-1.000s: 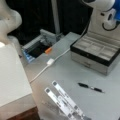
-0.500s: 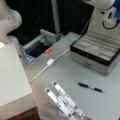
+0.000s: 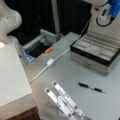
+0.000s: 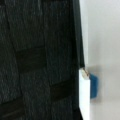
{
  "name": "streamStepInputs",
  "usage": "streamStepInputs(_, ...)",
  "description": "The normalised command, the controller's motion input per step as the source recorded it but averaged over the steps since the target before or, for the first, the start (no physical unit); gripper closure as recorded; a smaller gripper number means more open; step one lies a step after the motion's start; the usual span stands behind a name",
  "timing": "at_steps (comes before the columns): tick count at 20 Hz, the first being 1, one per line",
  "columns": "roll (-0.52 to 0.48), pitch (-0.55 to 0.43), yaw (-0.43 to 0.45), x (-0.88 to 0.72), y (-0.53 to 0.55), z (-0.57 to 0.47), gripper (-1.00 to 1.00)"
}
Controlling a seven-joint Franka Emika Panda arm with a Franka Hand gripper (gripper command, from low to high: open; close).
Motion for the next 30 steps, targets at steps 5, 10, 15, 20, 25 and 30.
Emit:
streamStepInputs(5,-0.168,0.123,0.202,-0.28,-0.58,-0.05,-1.00)
streamStepInputs(10,-0.330,0.048,0.193,-0.46,-0.56,-0.14,-1.00)
streamStepInputs(15,-0.351,-0.014,0.116,-0.46,-0.35,-0.12,-1.00)
streamStepInputs(20,-0.500,-0.004,0.009,-0.40,-0.26,-0.13,-1.00)
streamStepInputs(25,-0.739,-0.017,-0.109,-0.35,-0.25,-0.14,-1.00)
streamStepInputs(30,-0.586,-0.119,-0.044,-0.42,-0.17,-0.16,-1.00)
